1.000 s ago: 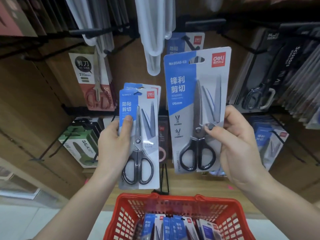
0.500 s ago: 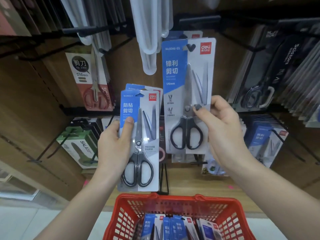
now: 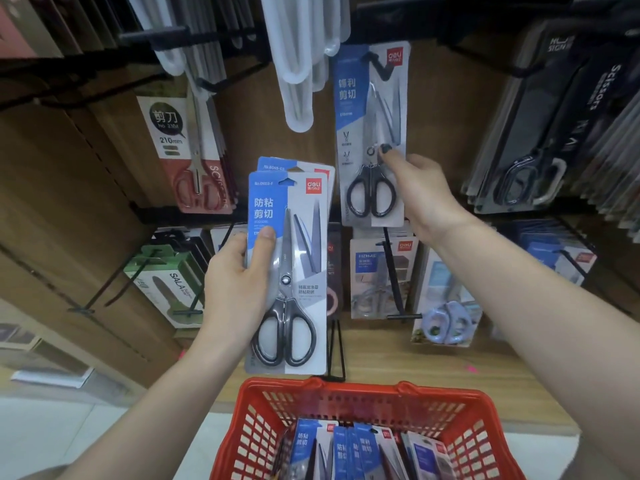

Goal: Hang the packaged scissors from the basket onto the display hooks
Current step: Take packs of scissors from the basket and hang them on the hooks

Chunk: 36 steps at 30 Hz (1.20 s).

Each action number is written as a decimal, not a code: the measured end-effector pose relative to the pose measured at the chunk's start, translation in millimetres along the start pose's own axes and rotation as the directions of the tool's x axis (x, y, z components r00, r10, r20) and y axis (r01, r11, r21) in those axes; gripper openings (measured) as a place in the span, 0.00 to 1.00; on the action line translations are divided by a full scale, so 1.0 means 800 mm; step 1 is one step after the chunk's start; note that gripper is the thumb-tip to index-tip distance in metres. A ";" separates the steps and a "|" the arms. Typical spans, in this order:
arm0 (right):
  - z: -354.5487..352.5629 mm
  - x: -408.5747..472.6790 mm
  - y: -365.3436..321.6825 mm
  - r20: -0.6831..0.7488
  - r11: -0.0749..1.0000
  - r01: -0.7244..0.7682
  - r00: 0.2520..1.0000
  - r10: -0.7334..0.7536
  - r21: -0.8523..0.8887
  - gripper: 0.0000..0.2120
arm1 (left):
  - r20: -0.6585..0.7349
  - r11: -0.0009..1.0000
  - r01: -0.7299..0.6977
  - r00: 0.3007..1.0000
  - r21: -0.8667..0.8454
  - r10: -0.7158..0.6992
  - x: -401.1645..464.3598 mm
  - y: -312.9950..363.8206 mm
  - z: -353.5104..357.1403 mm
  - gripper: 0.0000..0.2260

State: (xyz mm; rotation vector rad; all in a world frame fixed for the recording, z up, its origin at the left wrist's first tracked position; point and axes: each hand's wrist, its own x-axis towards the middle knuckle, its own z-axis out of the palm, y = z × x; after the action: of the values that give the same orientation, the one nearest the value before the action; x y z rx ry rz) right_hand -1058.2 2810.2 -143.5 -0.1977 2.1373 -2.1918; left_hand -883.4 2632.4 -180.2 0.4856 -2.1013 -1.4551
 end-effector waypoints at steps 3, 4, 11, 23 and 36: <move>-0.005 0.002 -0.002 0.045 0.999 -0.028 0.999 0.030 -0.040 0.15 | -0.003 1.000 -0.014 1.000 -0.002 0.014 -0.001 -0.001 0.001 0.30; -0.007 0.001 -0.002 0.028 0.993 -0.027 0.999 0.030 -0.113 0.17 | 0.001 1.000 -0.011 1.000 -0.007 0.011 -0.001 -0.001 0.002 0.30; -0.015 -0.069 0.017 -0.095 0.935 0.120 0.983 -0.160 -0.335 0.13 | 0.026 0.991 0.060 0.998 -0.116 -0.057 -0.004 -0.002 0.010 0.26; 0.015 -0.148 0.053 0.434 0.932 0.084 0.897 0.084 -0.353 0.13 | 0.058 0.954 0.154 0.988 -0.256 -0.144 -0.012 -0.001 0.024 0.15; -0.034 -0.154 0.035 0.398 0.999 0.011 0.917 0.004 -0.037 0.10 | -0.046 0.981 0.010 0.999 -0.194 -0.020 0.005 -0.008 0.014 0.18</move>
State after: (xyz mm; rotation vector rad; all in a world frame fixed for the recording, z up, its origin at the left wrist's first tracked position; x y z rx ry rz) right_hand -941.0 2853.7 -176.9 -0.5957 1.9485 -1.9052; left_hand -893.1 2636.3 -188.3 0.4563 -1.8985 -1.6210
